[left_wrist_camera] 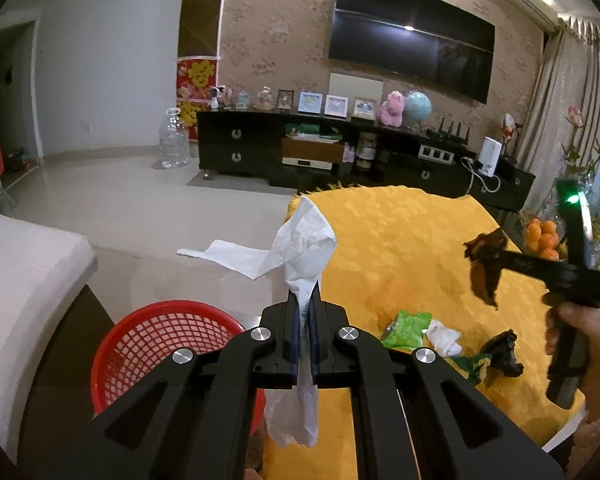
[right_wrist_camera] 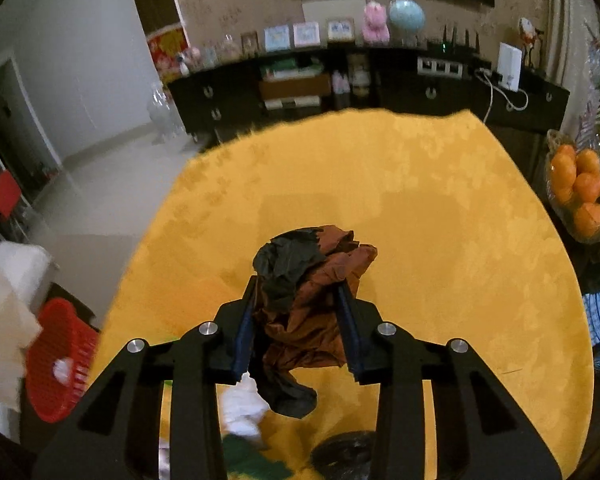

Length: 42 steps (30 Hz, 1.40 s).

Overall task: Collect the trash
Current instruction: 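Grasp the brown-black cloth with the right tool while the left holds the tissue, then carry tissue and cloth to the red basket and open both tools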

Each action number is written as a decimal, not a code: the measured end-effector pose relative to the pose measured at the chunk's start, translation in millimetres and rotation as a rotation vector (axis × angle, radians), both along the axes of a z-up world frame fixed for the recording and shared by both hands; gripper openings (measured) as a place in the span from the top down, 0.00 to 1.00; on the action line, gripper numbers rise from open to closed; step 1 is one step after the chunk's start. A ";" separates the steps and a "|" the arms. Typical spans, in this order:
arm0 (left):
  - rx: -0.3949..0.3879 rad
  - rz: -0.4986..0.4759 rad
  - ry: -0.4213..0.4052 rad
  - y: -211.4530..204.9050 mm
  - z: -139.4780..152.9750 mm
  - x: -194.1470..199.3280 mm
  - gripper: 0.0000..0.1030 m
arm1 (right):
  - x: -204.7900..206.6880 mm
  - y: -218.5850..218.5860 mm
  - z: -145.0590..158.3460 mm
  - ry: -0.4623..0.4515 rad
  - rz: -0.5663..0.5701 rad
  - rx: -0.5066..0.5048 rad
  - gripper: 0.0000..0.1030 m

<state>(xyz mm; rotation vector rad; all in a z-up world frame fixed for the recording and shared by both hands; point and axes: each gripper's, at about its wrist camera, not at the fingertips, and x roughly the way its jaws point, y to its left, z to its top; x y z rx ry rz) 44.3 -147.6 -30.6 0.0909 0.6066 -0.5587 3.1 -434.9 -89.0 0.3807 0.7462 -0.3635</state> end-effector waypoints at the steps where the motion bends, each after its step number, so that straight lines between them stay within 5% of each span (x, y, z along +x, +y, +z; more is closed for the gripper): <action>1: -0.001 0.006 -0.003 2.1 1.3 -0.5 0.96 | -2.8 3.0 6.5 -0.019 0.001 -0.004 0.65; 10: -0.011 0.065 -0.019 30.7 8.5 6.7 0.96 | -12.8 43.7 48.2 -0.126 0.088 -0.049 0.65; 27: 0.011 0.251 0.008 114.7 -2.6 30.7 0.96 | 37.8 146.3 68.8 -0.165 0.322 -0.045 0.65; 42: 0.032 0.282 0.171 129.1 -51.0 57.5 0.96 | 85.9 237.3 29.8 -0.067 0.587 0.031 0.64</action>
